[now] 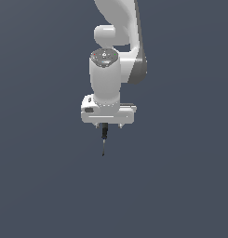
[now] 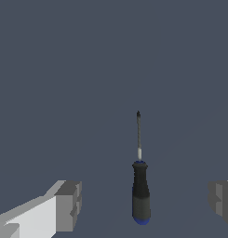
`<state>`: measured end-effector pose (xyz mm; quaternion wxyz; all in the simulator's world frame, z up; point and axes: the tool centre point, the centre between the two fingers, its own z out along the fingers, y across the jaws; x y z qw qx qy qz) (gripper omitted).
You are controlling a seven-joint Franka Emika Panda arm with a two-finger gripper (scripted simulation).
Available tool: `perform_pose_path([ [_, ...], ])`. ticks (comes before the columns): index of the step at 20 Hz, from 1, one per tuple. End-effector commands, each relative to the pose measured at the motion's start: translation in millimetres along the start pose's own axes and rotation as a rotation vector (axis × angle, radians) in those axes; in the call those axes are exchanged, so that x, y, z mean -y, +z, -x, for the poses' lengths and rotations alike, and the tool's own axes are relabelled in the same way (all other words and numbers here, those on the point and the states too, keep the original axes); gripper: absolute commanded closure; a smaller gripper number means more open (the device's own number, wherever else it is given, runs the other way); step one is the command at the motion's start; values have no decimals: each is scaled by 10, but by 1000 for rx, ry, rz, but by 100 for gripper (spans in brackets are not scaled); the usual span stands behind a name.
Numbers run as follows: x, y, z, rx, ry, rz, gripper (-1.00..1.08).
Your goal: Pick up the object and move it to a goal position.
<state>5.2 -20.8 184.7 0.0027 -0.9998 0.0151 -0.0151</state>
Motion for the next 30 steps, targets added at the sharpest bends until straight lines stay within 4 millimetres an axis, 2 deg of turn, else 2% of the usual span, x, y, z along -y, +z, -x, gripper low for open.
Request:
perform_pose_path([
  [1,0,0,0,0,0,0,-92],
  [12,-114,-119,-55,-32,-35,12,-92],
  [17,-116,-62,-40,-28,-33,11,-92],
  [23,-162,234,39,-15,-30,10,-92],
  [30,-256,825,255,13,-22,7,-92],
])
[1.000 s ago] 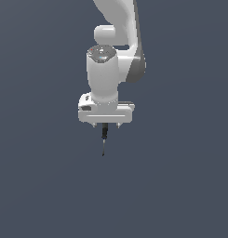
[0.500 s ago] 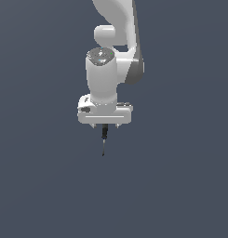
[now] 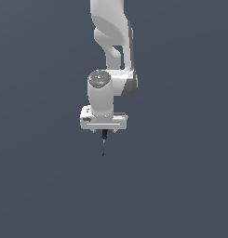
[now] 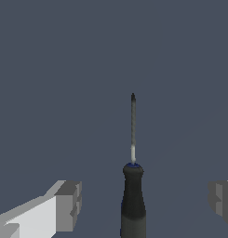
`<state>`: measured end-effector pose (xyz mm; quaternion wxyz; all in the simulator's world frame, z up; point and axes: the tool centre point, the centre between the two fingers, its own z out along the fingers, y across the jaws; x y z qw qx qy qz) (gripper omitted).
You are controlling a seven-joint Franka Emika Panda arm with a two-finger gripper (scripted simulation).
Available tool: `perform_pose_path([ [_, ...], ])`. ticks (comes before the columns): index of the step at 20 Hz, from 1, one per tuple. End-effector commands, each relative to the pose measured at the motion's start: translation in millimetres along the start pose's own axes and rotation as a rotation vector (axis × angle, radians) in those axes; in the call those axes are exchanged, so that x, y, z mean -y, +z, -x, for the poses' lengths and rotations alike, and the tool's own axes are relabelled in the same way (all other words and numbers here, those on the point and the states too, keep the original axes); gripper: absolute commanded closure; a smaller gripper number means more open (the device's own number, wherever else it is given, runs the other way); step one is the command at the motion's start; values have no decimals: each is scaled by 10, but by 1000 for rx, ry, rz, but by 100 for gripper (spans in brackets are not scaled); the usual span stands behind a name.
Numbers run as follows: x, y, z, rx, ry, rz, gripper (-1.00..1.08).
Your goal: Pick up the object and move it to a goal position.
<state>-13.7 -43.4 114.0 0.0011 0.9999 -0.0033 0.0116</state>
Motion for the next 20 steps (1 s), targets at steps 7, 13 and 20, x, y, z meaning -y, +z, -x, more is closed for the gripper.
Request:
perform_pose_path([
  [7,-64,451,205,22,7,-2,-92],
  [13,-67,481,217,24,7,-2,-92],
  [20,-66,740,235,24,7,-2,-92],
])
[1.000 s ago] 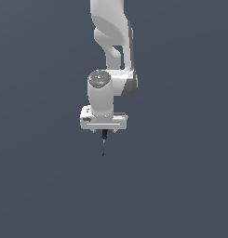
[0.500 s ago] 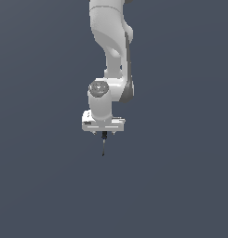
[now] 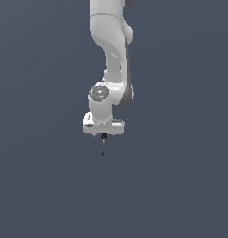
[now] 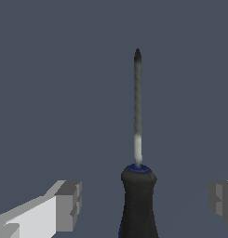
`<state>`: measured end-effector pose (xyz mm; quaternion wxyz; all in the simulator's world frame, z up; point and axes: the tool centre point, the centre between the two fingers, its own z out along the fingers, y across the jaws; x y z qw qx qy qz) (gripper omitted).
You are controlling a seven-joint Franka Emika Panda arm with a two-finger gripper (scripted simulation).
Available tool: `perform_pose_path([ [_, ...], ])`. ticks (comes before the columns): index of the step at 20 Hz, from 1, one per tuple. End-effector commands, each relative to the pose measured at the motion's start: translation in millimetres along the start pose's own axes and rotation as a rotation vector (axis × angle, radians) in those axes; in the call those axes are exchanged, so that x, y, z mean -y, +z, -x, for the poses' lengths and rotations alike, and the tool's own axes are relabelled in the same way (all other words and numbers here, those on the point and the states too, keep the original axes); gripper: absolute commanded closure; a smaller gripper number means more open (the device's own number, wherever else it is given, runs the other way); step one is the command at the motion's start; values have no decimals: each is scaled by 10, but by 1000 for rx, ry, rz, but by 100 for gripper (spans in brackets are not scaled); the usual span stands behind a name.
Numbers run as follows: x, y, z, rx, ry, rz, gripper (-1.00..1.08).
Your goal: Pick up the object and move it to a goal position.
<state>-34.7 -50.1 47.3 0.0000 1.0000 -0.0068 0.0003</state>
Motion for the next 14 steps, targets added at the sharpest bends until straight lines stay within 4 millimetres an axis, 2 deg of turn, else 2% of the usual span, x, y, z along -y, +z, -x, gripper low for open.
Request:
perform_pose_path([
  [1,0,134,10,1,0,0,-92],
  [5,-1,279,11,1,0,0,-92],
  [9,-2,322,4,1,0,0,-92],
  [10,-2,322,4,1,0,0,108],
  [14,-2,322,4,1,0,0,108],
])
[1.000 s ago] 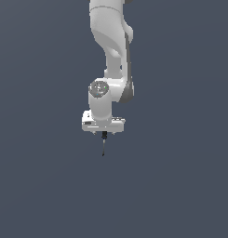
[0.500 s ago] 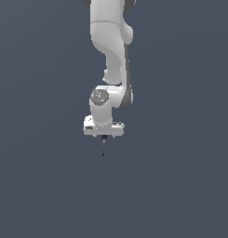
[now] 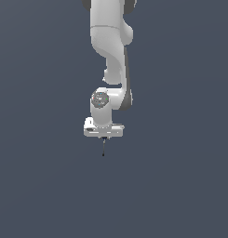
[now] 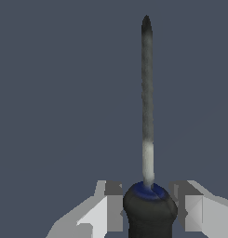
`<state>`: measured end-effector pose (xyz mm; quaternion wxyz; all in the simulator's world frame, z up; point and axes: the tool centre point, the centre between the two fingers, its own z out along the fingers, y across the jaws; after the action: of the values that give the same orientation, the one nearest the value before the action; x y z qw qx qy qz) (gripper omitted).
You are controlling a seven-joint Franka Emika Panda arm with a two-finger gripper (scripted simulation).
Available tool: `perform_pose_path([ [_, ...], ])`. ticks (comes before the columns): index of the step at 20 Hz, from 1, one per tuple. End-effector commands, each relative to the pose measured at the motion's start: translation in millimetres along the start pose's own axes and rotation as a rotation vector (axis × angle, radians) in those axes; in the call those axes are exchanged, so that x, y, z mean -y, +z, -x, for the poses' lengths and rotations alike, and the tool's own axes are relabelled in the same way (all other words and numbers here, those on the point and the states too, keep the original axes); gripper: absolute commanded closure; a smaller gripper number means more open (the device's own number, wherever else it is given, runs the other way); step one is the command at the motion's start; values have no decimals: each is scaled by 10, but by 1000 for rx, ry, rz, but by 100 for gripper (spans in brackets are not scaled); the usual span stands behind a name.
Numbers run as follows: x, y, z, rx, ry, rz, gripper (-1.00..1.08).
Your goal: Pick up the object and move it to a goal position.
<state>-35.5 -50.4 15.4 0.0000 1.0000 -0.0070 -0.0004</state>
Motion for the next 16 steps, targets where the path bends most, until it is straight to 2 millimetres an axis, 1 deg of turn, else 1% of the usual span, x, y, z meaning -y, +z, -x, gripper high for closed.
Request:
perform_pose_path([
  [1,2,2,-3,-1,0,0,108],
  [10,16,-36,7,0,0,0,108],
  [13,51,-112,24,0,0,0,108],
  [16,104,-231,49,0,0,0,108],
])
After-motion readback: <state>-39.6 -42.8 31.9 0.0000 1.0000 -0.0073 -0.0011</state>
